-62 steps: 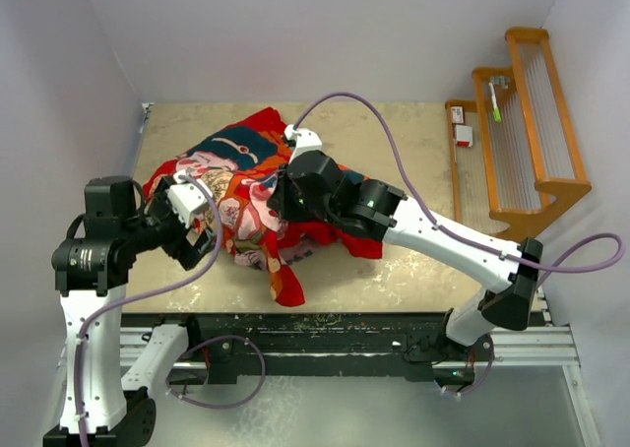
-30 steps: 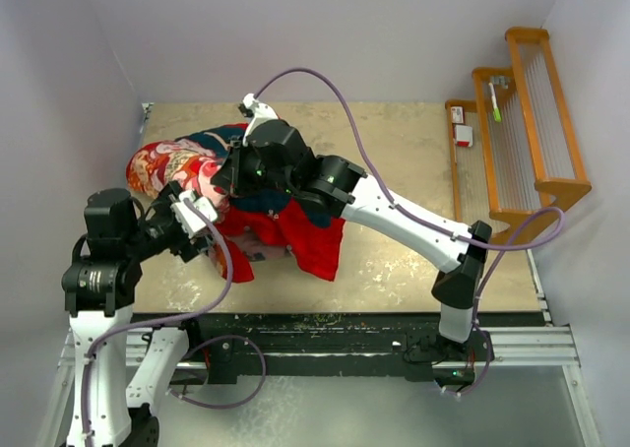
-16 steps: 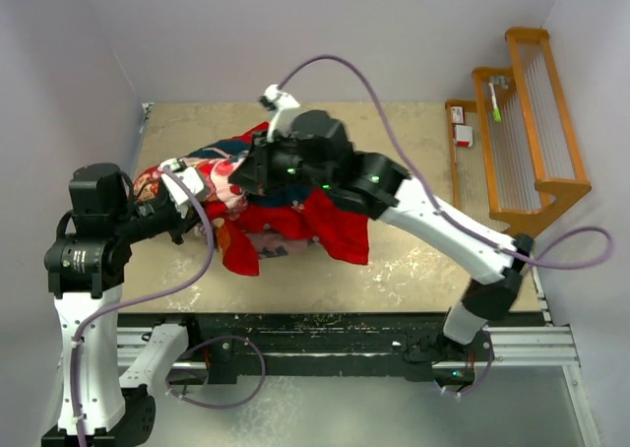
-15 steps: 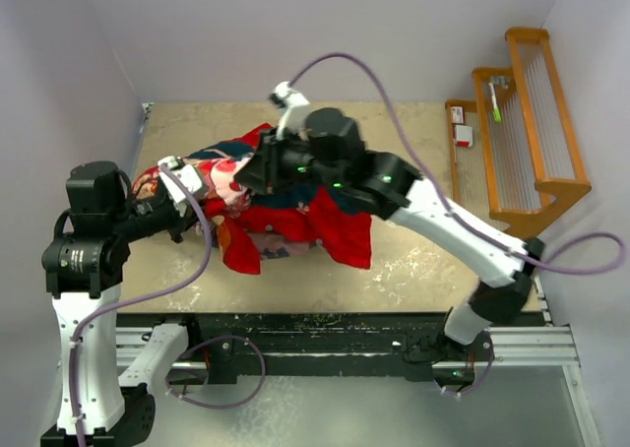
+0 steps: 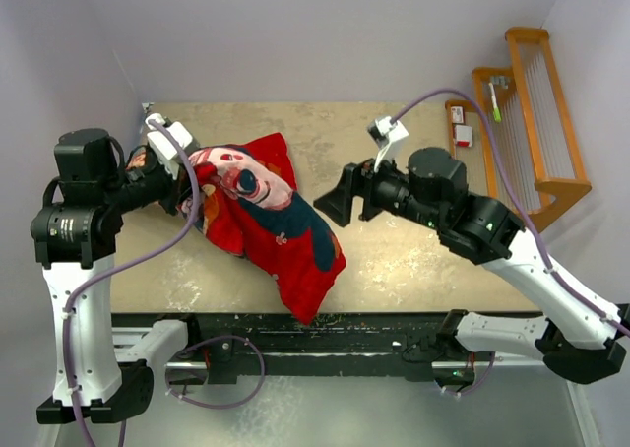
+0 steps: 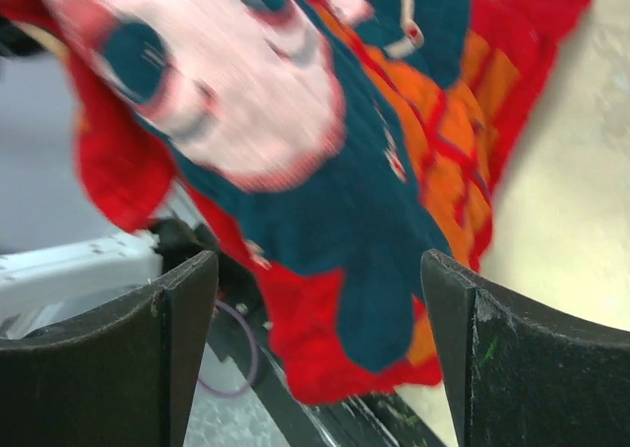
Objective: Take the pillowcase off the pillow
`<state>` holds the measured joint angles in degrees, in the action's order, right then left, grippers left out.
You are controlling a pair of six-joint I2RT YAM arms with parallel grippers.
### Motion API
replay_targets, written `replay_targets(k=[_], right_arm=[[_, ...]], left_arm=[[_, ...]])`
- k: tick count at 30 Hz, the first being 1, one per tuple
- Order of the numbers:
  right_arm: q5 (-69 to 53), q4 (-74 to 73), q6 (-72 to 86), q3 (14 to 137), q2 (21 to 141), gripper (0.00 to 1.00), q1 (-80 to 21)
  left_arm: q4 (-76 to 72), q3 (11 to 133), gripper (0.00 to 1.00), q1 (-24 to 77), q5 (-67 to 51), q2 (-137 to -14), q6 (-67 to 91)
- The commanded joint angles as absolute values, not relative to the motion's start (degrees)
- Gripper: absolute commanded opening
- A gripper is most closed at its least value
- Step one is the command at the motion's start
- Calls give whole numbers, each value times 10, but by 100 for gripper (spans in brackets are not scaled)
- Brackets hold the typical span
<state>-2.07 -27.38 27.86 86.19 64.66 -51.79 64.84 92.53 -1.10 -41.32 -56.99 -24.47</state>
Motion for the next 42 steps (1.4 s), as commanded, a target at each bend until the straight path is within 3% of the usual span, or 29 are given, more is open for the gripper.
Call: replay_targets(k=[1,4,11,18,24,26,27,31,32,37,41,42], right_arm=[[68,-293,308,772,581,86,-518],[102,-283,362,705,535,87,-517],[38,-168,439,553,501,88,-516],[-89,30,470,495,576,93,-523],[-129,146,497,486,658,94,-578],[-136,170,516,491,672,85,-581],[-140,176,538,495,674,74,-581],[-80,186,567,578,666,5,-562],[-67,141,549,626,672,0,-560],[20,-92,429,856,737,0,-553],[30,-147,399,945,742,0,-505],[25,-148,396,964,744,0,-496]], left_arm=[[583,996,0,-13,-391,-572,-234],[587,1019,0,-13,-369,-579,-240],[584,1005,0,-13,-358,-557,-260],[585,989,0,-13,-356,-551,-271],[580,995,0,-13,-360,-553,-265],[582,995,0,-13,-361,-553,-268],[582,995,0,-13,-361,-553,-270],[587,1000,0,-13,-351,-553,-277],[588,1001,0,-13,-350,-552,-280],[593,1001,0,-13,-349,-549,-283],[590,982,0,-13,-353,-543,-282],[585,974,15,-13,-351,-541,-281]])
